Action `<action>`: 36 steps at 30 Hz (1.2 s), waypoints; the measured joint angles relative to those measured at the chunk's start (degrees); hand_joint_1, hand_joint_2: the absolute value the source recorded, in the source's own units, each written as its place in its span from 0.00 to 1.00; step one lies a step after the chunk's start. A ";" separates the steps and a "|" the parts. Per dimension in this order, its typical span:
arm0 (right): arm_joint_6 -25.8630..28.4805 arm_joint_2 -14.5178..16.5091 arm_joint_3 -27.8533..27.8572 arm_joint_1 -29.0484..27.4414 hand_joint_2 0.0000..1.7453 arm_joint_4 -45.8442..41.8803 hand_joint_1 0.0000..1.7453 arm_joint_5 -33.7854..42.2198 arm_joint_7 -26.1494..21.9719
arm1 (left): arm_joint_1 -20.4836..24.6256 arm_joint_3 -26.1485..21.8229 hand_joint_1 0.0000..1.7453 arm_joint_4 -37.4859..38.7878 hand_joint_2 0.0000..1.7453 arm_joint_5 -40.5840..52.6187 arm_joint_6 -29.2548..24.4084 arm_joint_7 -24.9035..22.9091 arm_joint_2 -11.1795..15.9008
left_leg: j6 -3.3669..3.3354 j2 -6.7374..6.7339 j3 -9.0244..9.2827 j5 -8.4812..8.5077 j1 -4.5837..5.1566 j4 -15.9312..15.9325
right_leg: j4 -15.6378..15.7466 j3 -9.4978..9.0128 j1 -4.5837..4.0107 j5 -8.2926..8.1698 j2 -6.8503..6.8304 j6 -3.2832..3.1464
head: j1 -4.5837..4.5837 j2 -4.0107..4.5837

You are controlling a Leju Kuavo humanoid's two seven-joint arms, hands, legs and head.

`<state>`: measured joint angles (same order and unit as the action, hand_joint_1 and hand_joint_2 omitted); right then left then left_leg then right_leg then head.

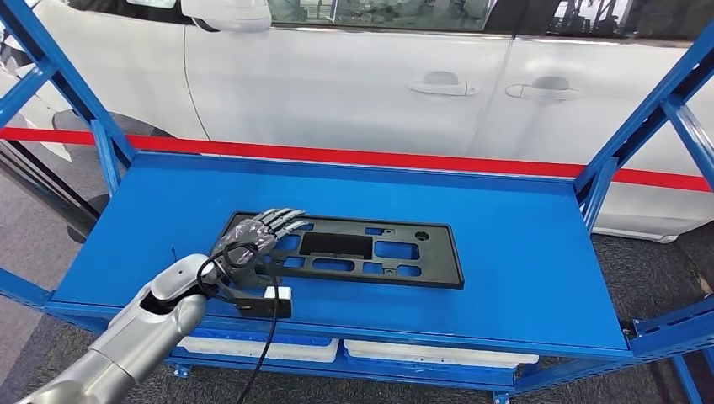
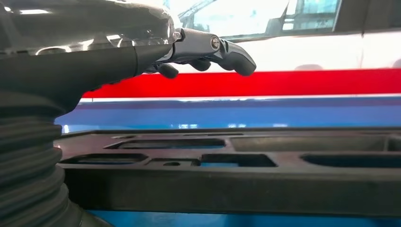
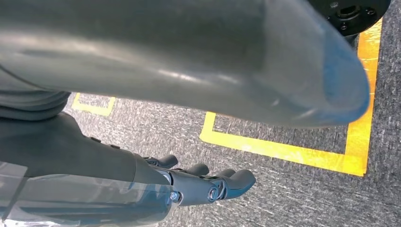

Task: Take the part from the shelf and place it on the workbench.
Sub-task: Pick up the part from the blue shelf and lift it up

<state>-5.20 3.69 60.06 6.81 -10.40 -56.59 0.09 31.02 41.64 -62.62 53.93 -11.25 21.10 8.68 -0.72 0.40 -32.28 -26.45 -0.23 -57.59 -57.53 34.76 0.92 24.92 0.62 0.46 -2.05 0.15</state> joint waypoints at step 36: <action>-0.39 0.00 -0.98 0.26 0.00 0.00 0.00 -0.17 0.94 | 10.51 1.35 0.17 21.90 1.00 -0.56 -1.05 -1.54 -4.02 | 0.08 0.00 0.18 0.06 0.00 0.00 | -0.17 -0.10 0.01 0.00 0.00 0.00 | 0.00 0.00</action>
<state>-5.60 3.69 59.08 7.07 -10.40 -56.76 1.03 41.53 42.99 -40.72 53.37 -12.30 19.56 4.67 -0.64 0.40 -32.10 -26.40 -0.23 -57.59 -57.70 34.66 0.93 24.92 0.62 0.46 -2.05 0.15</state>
